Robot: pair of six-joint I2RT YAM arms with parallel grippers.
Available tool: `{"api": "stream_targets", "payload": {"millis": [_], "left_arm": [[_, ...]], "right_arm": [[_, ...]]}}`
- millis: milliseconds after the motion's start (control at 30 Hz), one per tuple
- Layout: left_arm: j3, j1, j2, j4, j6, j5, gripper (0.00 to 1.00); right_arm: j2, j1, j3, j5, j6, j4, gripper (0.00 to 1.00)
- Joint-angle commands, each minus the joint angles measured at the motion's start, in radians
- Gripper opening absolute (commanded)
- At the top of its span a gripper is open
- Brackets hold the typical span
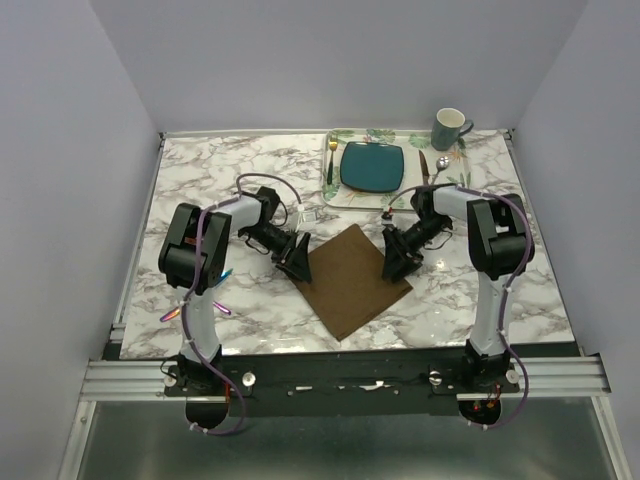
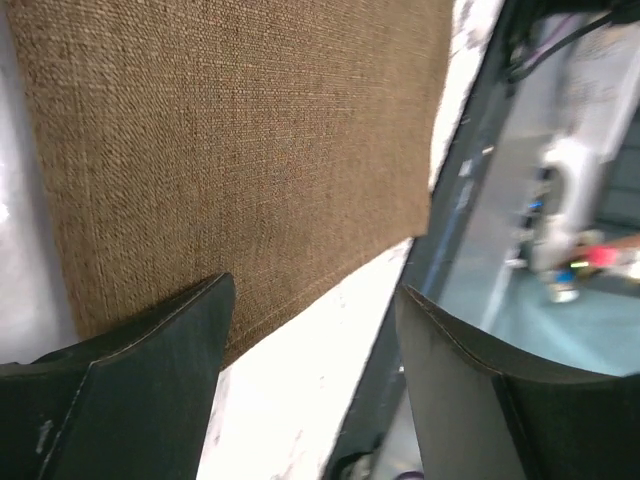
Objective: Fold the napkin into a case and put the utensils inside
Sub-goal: Pick up the top corner of the square folded napkin from the center of the board.
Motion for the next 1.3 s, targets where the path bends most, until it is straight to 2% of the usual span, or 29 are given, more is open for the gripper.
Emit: {"api": "stream_targets", "payload": {"millis": [0,100,133,200,233,267,333,400,433,633,667,733,800,867,1100,1267], "left_arm": [[-0.018,-0.032,-0.158,0.000,0.173,-0.115,0.76],[-0.113,-0.107,-0.337,0.078,0.240,-0.176,0.65],[-0.147,-0.138,-0.441,0.138,0.266,-0.216,0.64],[-0.278,-0.226,-0.552,0.204,0.361,-0.294,0.56],[-0.328,-0.257,-0.660,0.307,0.375,-0.325,0.52],[-0.427,-0.291,-0.711,0.359,0.390,-0.377,0.49],[-0.519,-0.383,-0.831,0.507,0.436,-0.417,0.42],[-0.630,-0.441,-0.879,0.592,0.461,-0.484,0.36],[-0.661,-0.508,-0.908,0.677,0.459,-0.516,0.37],[-0.828,-0.695,-0.917,0.943,0.459,-0.720,0.37],[-0.848,-0.749,-0.908,0.969,0.464,-0.751,0.38],[-0.866,-0.784,-0.893,1.038,0.467,-0.787,0.43],[-0.874,-0.823,-0.874,1.055,0.476,-0.799,0.52],[-0.877,-0.845,-0.845,1.075,0.482,-0.826,0.54],[-0.874,-0.890,-0.801,1.068,0.505,-0.819,0.51],[-0.866,-0.897,-0.810,0.991,0.550,-0.767,0.50]], "right_arm": [[-0.111,0.025,-0.098,-0.049,-0.026,0.012,0.63],[-0.160,0.025,-0.086,-0.076,-0.031,-0.011,0.64],[-0.179,0.025,-0.078,-0.073,-0.026,-0.011,0.64],[-0.188,0.025,-0.061,-0.066,-0.023,-0.007,0.64],[-0.189,0.025,-0.047,-0.066,-0.019,0.001,0.64],[-0.188,0.025,-0.037,-0.055,-0.014,0.005,0.64],[-0.182,0.025,-0.014,-0.053,-0.010,0.010,0.64],[-0.173,0.025,-0.004,-0.055,-0.003,0.015,0.64],[-0.171,0.025,-0.003,-0.056,0.006,0.021,0.64],[-0.173,0.025,-0.007,-0.041,0.036,0.061,0.65],[-0.171,0.023,-0.011,-0.040,0.036,0.064,0.65],[-0.171,0.025,-0.015,-0.041,0.035,0.065,0.65],[-0.171,0.025,-0.015,-0.038,0.035,0.067,0.66],[-0.171,0.025,-0.014,-0.032,0.033,0.067,0.66],[-0.171,0.025,-0.011,-0.026,0.035,0.065,0.67],[-0.170,0.023,-0.015,-0.027,0.027,0.064,0.68]]}}
